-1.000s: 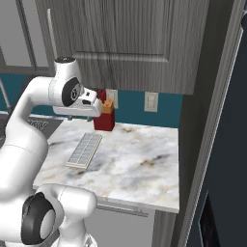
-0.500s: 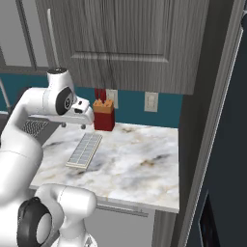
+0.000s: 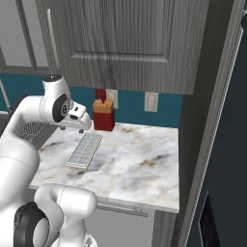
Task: The ice cube tray has been filled with water. Take the tray and place it in the freezer to make ice. Close the freezer door after placing the tray.
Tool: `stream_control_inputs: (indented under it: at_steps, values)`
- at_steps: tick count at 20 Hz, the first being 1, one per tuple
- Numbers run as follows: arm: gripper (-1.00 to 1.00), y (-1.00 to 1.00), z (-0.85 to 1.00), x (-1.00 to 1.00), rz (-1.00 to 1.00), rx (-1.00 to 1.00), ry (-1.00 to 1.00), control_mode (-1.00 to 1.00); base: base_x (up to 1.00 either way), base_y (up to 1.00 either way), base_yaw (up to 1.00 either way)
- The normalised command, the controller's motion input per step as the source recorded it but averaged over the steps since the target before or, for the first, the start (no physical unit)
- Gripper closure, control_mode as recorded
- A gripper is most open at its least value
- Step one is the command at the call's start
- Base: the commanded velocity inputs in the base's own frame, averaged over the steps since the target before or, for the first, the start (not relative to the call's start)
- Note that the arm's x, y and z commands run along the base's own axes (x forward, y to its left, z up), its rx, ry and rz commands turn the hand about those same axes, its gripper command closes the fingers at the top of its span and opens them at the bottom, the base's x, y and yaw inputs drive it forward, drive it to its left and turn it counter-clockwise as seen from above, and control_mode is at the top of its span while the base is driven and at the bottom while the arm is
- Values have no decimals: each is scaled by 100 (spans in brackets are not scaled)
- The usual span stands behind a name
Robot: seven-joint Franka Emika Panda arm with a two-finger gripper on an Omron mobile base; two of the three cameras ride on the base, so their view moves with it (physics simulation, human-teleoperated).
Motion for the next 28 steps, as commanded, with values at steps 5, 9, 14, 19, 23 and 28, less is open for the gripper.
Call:
stream_control_inputs:
  at_steps: [5,9,14,19,23,28]
  values:
    - [-100,9,-25,17,-11,0,0,-100,0,0,0]
    - [-100,0,-25,24,-9,0,1,-100,0,0,0]
    - [-100,0,-23,24,-8,0,1,-100,0,0,0]
    - [-100,-2,-24,26,-5,0,0,-100,0,0,0]
    - [-100,-7,-15,28,-3,0,0,-100,0,0,0]
    - [-100,-13,-11,29,-2,0,0,-100,0,0,0]
